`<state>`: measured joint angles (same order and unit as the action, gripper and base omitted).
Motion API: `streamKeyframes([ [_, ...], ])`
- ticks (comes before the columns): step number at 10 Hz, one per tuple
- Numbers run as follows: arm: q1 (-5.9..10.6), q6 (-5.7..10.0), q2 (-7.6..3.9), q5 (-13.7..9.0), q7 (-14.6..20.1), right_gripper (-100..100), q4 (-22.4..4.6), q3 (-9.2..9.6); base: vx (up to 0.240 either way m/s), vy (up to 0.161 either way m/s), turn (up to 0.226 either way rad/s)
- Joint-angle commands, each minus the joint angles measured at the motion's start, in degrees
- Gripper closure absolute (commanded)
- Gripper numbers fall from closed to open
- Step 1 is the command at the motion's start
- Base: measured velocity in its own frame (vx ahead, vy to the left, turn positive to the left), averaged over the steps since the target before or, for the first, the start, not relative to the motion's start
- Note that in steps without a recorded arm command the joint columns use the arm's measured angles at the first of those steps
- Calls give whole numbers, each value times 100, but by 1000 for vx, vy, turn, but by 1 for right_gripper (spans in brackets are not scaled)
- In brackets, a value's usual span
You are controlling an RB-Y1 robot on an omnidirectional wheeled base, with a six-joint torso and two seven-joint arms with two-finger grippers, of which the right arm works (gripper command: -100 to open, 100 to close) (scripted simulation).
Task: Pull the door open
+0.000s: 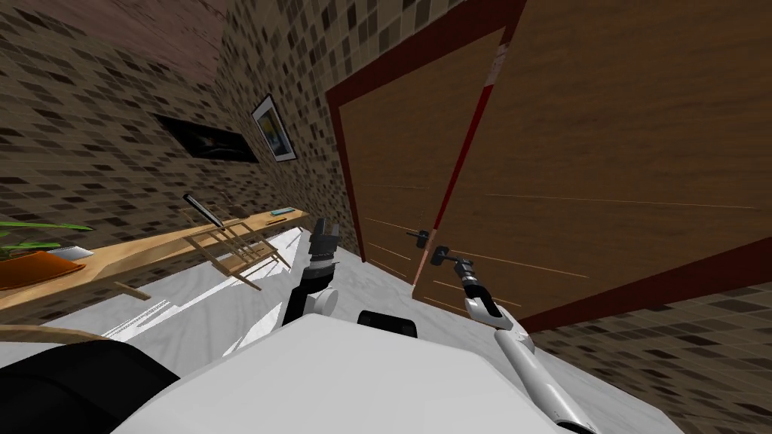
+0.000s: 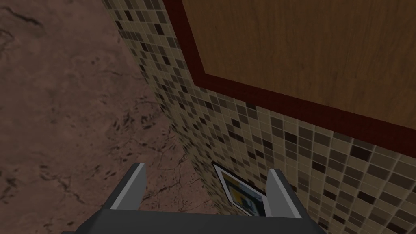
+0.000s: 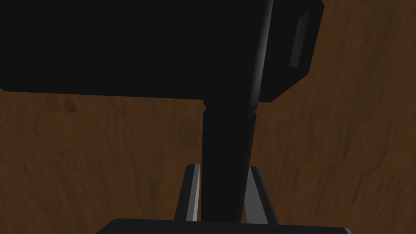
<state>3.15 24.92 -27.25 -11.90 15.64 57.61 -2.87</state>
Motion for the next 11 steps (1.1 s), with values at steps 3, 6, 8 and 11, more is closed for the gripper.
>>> streamKeyframes([
  [3,-11,90,-97,6,142,100,14,169,-178,-66,116],
  [6,-202,259,-295,15,379,100,192,462,-211,-65,107],
  [8,-309,353,-414,19,512,100,309,625,-213,-89,108],
  [11,-462,489,-585,23,703,100,477,860,-189,-91,101],
])
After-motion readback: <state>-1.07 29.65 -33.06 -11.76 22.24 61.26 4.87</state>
